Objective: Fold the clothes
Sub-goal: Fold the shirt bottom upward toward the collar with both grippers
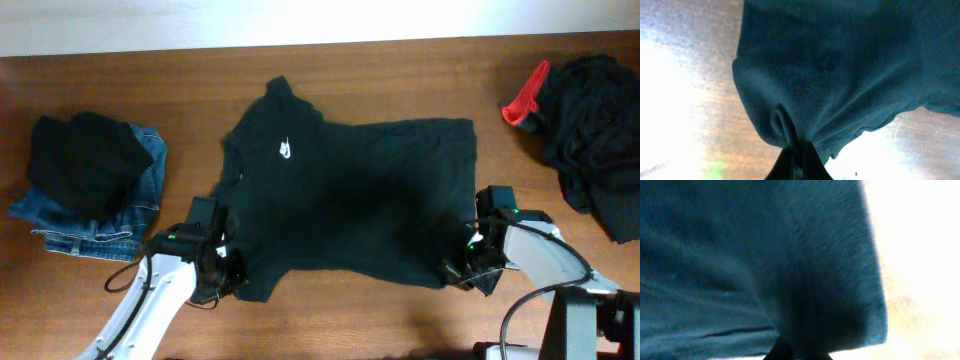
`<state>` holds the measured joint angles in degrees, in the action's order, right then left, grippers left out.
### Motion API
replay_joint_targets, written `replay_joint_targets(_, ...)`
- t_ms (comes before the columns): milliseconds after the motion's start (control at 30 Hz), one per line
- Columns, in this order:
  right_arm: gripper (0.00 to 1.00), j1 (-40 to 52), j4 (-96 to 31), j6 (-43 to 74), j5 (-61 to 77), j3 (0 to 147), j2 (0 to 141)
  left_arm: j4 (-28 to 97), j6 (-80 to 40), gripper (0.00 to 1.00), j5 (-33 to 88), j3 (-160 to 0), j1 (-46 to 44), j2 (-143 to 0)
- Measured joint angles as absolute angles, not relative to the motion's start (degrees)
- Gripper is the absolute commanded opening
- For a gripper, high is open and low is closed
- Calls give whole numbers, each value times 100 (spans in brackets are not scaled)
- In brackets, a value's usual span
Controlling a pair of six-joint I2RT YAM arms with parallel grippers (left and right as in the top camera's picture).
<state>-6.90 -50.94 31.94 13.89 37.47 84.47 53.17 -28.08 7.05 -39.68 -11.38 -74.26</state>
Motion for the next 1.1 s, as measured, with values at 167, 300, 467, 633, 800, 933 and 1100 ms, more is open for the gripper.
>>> replay_joint_targets(167,4,-690,-5496,3039,1507,3728,7520,5710,-2786,0,705,-4156,-1138,-6921)
replay_joint_targets(300,4,-690,-5920,2991,1636,3728,6427,6023,-2786,1,703,-4466,-1138,-6407)
replay_joint_targets(467,4,-690,-6783,2974,1695,3739,5282,6506,-2783,0,698,-4831,-1138,-5828)
replay_joint_targets(633,4,-690,-7531,2974,1704,3924,4759,6960,-2783,1,701,-4952,-1138,-5435)
replay_joint_targets(800,4,-690,-7950,2956,1702,4132,4727,7146,-2775,1,701,-4956,-1138,-5179)
replay_joint_targets(933,5,-690,-7867,2908,1702,4200,5035,6932,-2722,0,676,-4963,-1138,-5153)
replay_joint_targets(1100,7,-690,-7599,2635,1706,4224,5911,6486,-2646,1,499,-4963,-1138,-5269)
